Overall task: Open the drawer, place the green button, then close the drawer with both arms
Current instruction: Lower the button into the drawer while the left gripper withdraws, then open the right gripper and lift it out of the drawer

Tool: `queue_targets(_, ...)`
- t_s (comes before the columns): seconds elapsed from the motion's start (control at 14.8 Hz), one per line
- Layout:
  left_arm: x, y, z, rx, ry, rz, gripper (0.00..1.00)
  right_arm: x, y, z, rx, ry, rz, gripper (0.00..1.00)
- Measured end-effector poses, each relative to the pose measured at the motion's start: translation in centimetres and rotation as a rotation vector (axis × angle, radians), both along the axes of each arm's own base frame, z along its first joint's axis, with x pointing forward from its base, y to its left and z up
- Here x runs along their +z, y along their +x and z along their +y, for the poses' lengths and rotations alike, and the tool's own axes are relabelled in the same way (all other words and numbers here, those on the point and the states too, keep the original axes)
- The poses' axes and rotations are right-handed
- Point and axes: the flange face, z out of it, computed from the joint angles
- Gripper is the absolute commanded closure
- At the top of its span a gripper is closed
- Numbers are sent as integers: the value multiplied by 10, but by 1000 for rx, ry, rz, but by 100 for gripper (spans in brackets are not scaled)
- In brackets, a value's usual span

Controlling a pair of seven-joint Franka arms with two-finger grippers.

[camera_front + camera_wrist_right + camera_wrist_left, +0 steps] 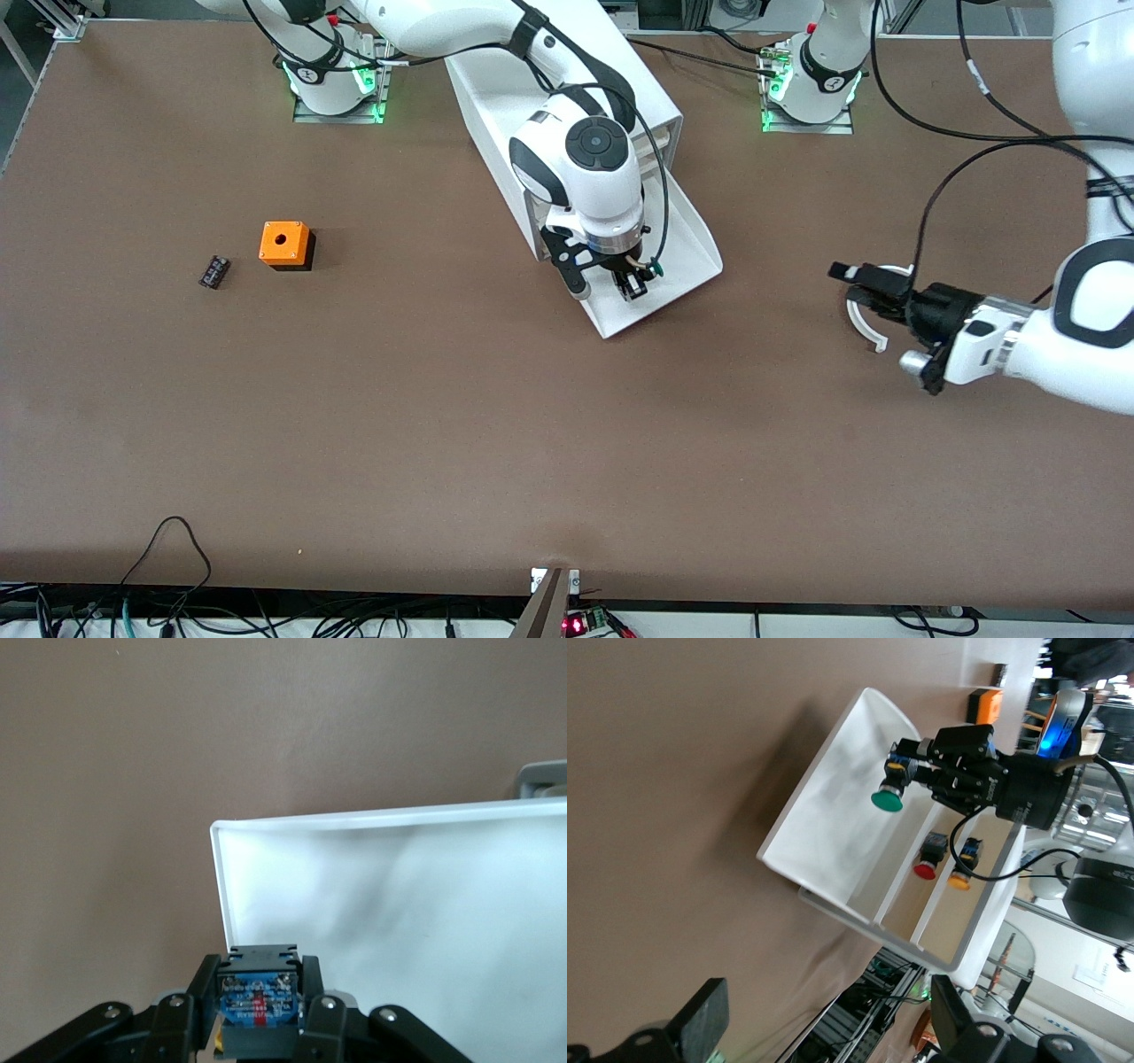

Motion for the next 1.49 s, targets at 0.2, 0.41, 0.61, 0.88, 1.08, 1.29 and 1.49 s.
queue_targets(0.2,54,-10,9,-16,210,-48,0,-26,-10,13,-12,4,-15,100)
queue_targets(0.41,100,-23,15,-31,434,-114,0,-42,-14,18,-18,7,-16,74)
queue_targets(0.61,135,-22,28,-35,621,-221,0,-50,-13,18,-19,13,-22,0)
queue_targets(0.88,147,-2,11,-38,730,-376,0,-41,1,11,-31,13,-53,0)
queue_targets(1.08,145,2,8,-36,742,-400,0,-22,16,6,7,18,-86,0)
queue_targets(1.29,141,5,13,-26,745,-400,0,-11,42,-13,119,0,-119,0)
queue_targets(1.49,138,6,18,-18,748,-393,0,0,86,-56,283,-46,-154,0)
